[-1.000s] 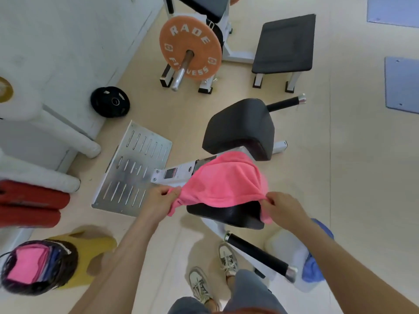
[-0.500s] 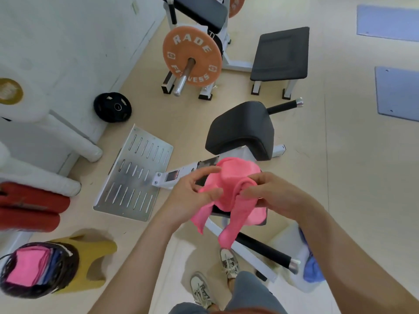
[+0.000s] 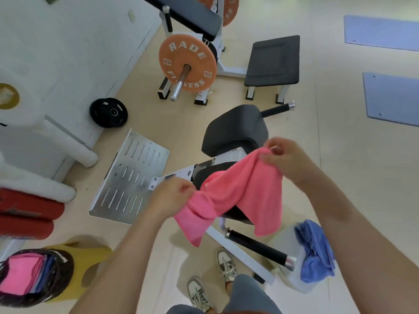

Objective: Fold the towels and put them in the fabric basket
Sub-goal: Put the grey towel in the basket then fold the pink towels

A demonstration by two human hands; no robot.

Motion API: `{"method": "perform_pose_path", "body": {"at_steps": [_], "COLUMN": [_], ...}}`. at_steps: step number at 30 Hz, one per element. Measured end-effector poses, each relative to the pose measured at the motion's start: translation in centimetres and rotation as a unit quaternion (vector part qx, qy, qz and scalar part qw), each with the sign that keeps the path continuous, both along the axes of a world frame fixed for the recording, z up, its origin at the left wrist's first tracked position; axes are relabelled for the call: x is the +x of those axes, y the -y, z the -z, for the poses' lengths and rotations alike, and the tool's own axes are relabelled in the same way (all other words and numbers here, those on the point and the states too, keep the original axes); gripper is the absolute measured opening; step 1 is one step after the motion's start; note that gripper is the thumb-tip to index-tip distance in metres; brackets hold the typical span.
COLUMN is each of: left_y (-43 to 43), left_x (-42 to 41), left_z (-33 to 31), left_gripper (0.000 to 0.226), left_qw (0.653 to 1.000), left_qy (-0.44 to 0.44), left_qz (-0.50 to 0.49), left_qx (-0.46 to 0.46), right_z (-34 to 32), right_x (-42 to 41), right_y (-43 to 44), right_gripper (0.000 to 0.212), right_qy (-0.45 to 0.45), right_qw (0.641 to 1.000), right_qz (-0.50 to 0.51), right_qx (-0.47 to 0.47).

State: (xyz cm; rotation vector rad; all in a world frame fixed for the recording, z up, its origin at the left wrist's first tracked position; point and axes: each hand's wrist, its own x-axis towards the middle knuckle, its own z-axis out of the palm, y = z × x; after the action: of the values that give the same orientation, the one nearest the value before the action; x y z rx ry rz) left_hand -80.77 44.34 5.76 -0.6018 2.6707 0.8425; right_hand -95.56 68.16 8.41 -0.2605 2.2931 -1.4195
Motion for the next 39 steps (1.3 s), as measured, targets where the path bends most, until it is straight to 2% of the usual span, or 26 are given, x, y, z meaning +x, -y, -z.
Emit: {"method": "perform_pose_path", "body": {"at_steps": [3, 5, 7, 11, 13, 15, 16, 18, 20, 21, 23, 24, 26, 28, 30, 31, 33, 34, 36, 38, 39], "left_y": [3.6, 4.5, 4.3, 3.9, 3.9, 3.8, 3.5, 2.9, 2.1, 1.8, 1.6, 1.7, 2.1, 2.3, 2.0, 1.6, 0.2, -0.9, -3.3, -5.5, -6.4], "left_x": [0.2, 0.9, 1.7, 3.3, 4.7, 6.0, 6.5, 7.1, 7.0, 6.8, 6.5, 6.3, 5.9, 5.1, 4.1, 3.5, 2.1, 1.4, 0.6, 0.0, -0.1], "left_z": [-0.4, -0.8, -0.1, 5.7, 8.8, 10.8, 11.6, 12.4, 12.4, 12.4, 12.2, 11.9, 10.9, 9.5, 8.0, 7.2, 5.4, 4.5, 2.7, 0.9, 0.0], "left_gripper": [0.018, 0.027, 0.037, 0.033, 0.03, 0.031, 0.032, 0.032, 0.032, 0.03, 0.025, 0.023, 0.019, 0.012, 0.012, 0.015, 0.019, 0.02, 0.027, 0.034, 0.038], "left_qw": [0.974, 0.947, 0.938, 0.93, 0.931, 0.925, 0.917, 0.881, 0.821, 0.79, 0.737, 0.714, 0.684, 0.67, 0.675, 0.694, 0.763, 0.798, 0.842, 0.854, 0.846], "left_qy": [-0.155, -0.255, -0.284, -0.221, -0.142, -0.043, -0.017, -0.004, -0.026, -0.049, -0.098, -0.12, -0.153, -0.195, -0.256, -0.281, -0.29, -0.281, -0.259, -0.248, -0.244], "left_qz": [-0.149, -0.175, -0.168, -0.283, -0.329, -0.377, -0.398, -0.452, -0.51, -0.533, -0.575, -0.593, -0.603, -0.599, -0.586, -0.564, -0.491, -0.448, -0.373, -0.334, -0.326], "left_qx": [-0.075, -0.087, -0.103, -0.08, -0.075, -0.017, 0.031, 0.139, 0.255, 0.301, 0.341, 0.353, 0.381, 0.393, 0.367, 0.349, 0.304, 0.29, 0.29, 0.314, 0.344], "right_z": [0.3, 0.7, 2.6, 10.3, 13.7, 15.6, 16.3, 17.2, 17.7, 17.7, 17.6, 17.4, 17.0, 15.7, 13.5, 12.1, 9.5, 8.3, 6.0, 3.7, 2.7], "right_x": [-1.8, -1.2, 0.4, 4.7, 6.9, 8.6, 9.2, 9.7, 9.7, 9.6, 9.2, 9.0, 8.8, 8.4, 7.9, 7.6, 7.1, 6.9, 7.0, 7.6, 7.9], "right_y": [-2.7, -5.0, -6.4, -8.1, -9.1, -9.9, -10.1, -10.1, -9.9, -9.7, -9.5, -9.4, -9.4, -8.8, -7.6, -6.7, -4.4, -3.1, -0.5, 1.8, 2.7], "right_gripper": [0.03, 0.033, 0.036, 0.038, 0.033, 0.027, 0.026, 0.028, 0.027, 0.025, 0.027, 0.03, 0.036, 0.04, 0.041, 0.036, 0.022, 0.016, 0.011, 0.022, 0.03], "right_qy": [-0.213, -0.261, -0.258, -0.112, -0.051, 0.022, 0.075, 0.218, 0.333, 0.36, 0.37, 0.365, 0.329, 0.258, 0.137, 0.057, -0.083, -0.116, -0.091, -0.012, 0.024], "right_qw": [0.963, 0.936, 0.924, 0.932, 0.931, 0.929, 0.929, 0.916, 0.865, 0.843, 0.816, 0.815, 0.845, 0.891, 0.934, 0.949, 0.958, 0.961, 0.974, 0.981, 0.979], "right_qz": [0.15, 0.208, 0.241, 0.241, 0.206, 0.189, 0.199, 0.277, 0.369, 0.399, 0.441, 0.444, 0.417, 0.375, 0.326, 0.302, 0.259, 0.237, 0.208, 0.179, 0.159], "right_qx": [0.076, 0.114, 0.148, 0.247, 0.295, 0.317, 0.302, 0.192, 0.072, 0.021, -0.058, -0.08, -0.063, -0.009, 0.049, 0.076, 0.092, 0.08, 0.017, -0.076, -0.123]}}
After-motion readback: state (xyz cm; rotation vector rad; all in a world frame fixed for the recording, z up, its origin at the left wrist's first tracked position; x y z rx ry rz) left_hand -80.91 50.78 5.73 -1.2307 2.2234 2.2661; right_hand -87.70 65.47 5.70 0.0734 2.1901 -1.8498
